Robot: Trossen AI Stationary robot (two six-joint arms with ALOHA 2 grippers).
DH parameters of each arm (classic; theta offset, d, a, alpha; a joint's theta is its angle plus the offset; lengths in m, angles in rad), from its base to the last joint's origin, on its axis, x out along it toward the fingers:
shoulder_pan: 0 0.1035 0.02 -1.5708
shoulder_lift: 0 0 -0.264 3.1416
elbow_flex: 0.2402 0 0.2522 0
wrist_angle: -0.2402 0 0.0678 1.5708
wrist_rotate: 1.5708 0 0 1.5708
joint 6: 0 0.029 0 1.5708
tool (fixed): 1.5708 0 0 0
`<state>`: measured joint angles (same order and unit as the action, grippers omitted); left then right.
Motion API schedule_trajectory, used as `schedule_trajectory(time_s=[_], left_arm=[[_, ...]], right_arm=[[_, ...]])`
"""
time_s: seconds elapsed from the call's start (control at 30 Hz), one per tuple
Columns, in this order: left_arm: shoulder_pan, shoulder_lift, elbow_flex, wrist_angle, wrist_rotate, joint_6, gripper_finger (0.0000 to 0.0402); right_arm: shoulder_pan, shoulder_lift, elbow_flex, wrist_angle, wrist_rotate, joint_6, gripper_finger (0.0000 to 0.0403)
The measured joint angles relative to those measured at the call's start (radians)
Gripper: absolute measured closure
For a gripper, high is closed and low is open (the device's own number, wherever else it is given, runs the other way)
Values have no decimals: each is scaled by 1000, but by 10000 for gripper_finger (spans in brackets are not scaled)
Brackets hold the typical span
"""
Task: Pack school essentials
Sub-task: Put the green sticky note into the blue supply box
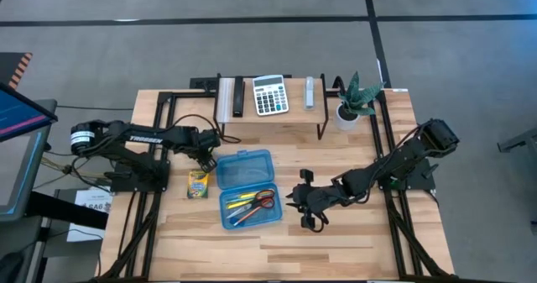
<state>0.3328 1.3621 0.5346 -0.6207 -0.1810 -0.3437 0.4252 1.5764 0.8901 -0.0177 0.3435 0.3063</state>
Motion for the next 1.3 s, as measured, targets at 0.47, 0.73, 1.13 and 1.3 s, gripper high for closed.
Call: schedule_trajectory(time_s=[0.47,0.73,1.13,1.3], left_arm=[[-51,11,126,-171,-25,-19,397],[-231,7,351,-303,-99,-128,400],[-686,96,426,-6,-224,-341,401],[-751,239,485,6,-273,-386,393]], right_arm=[[0,0,0,0,0,0,280],[0,0,0,-5,-1,0,280],[0,0,0,-8,-1,0,280],[0,0,0,-5,0,0,280]])
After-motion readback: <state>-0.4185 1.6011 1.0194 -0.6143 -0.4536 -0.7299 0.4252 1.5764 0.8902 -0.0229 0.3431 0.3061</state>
